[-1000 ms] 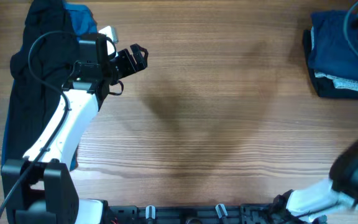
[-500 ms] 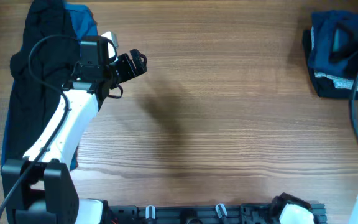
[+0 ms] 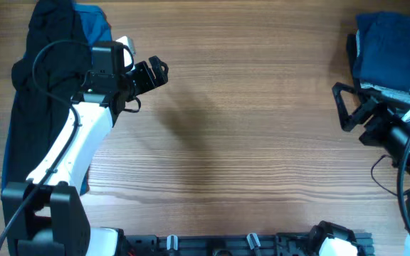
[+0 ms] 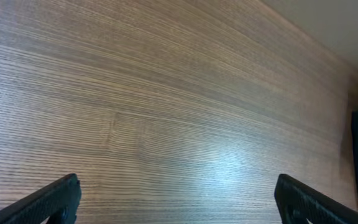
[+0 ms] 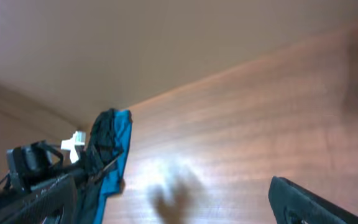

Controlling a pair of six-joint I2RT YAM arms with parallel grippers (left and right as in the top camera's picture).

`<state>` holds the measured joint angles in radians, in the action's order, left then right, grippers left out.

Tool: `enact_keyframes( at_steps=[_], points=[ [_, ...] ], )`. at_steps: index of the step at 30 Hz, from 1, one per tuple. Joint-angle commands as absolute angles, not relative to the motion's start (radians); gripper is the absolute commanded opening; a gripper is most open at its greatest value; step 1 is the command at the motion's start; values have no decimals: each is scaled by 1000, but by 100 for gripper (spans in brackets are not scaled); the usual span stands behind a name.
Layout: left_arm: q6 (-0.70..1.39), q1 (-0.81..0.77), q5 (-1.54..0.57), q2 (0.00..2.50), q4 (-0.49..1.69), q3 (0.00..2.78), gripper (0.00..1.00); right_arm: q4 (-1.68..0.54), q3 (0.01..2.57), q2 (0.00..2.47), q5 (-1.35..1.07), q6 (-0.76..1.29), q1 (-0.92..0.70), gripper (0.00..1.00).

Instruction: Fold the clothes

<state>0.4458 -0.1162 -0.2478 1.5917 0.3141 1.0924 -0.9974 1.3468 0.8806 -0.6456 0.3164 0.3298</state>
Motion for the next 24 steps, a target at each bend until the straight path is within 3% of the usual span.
enact_keyframes(
  at_steps=[1,3,6,10,12,14,21,24],
  points=[
    [422,-120,-237,1601,311,1094,100,-1143,1347,905,-536,307,324,100],
    [422,-120,-237,1601,311,1094,100,-1197,1347,911,-500,299,325,100],
    [422,-120,-237,1601,311,1094,100,-1120,1347,909,-559,131,324,100],
    [422,-120,-237,1601,311,1094,100,-962,1309,822,-775,-509,264,100],
    [422,-120,-237,1601,311,1094,100,-936,1268,762,-775,-598,233,100],
    [422,-120,-237,1601,311,1094,100,-846,1172,678,-751,-560,215,100],
    [422,-120,-237,1601,311,1094,100,-273,664,378,-543,-102,151,100],
    [422,-120,-237,1601,311,1094,100,-178,512,299,-470,20,104,100]
  ],
)
